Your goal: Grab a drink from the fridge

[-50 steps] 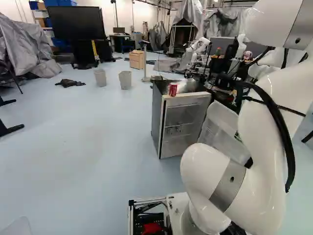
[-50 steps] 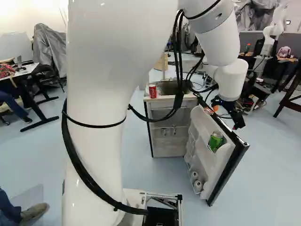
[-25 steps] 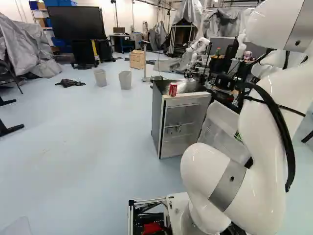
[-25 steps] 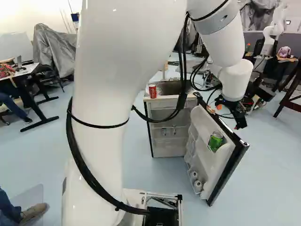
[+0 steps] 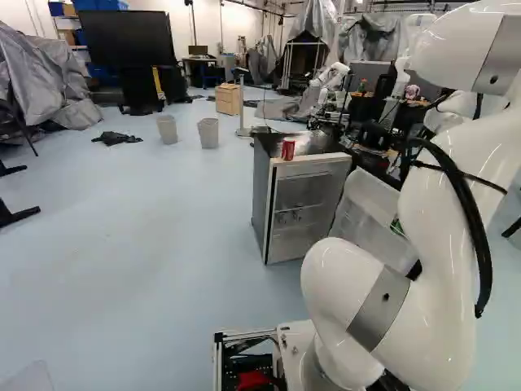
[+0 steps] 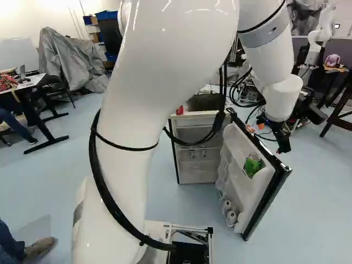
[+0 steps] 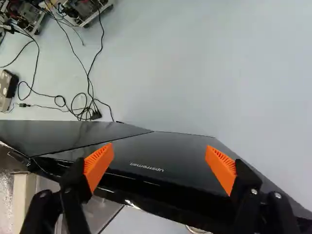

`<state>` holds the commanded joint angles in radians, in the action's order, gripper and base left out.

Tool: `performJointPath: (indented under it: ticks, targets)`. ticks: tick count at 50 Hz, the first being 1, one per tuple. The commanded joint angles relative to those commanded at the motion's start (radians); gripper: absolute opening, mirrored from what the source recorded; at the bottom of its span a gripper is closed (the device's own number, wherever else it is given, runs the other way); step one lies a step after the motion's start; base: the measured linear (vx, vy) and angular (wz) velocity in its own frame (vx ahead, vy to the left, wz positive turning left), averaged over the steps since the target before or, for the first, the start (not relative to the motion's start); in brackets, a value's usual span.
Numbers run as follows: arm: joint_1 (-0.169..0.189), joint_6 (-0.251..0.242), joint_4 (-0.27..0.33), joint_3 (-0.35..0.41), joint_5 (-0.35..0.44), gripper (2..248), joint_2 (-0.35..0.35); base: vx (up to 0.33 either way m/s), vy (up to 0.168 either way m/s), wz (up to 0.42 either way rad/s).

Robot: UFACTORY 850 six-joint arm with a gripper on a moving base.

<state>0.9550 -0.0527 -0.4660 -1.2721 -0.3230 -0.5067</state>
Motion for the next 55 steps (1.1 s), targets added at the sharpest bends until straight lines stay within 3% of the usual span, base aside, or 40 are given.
performJointPath:
  ticks: [18, 55]
  targets:
    - [0.002, 0.0, 0.0, 0.004, 0.0, 247, -0.003, 0.0, 0.0, 0.0]
    - [-0.005, 0.0, 0.0, 0.119, 0.0, 247, 0.083, 0.0, 0.0, 0.0]
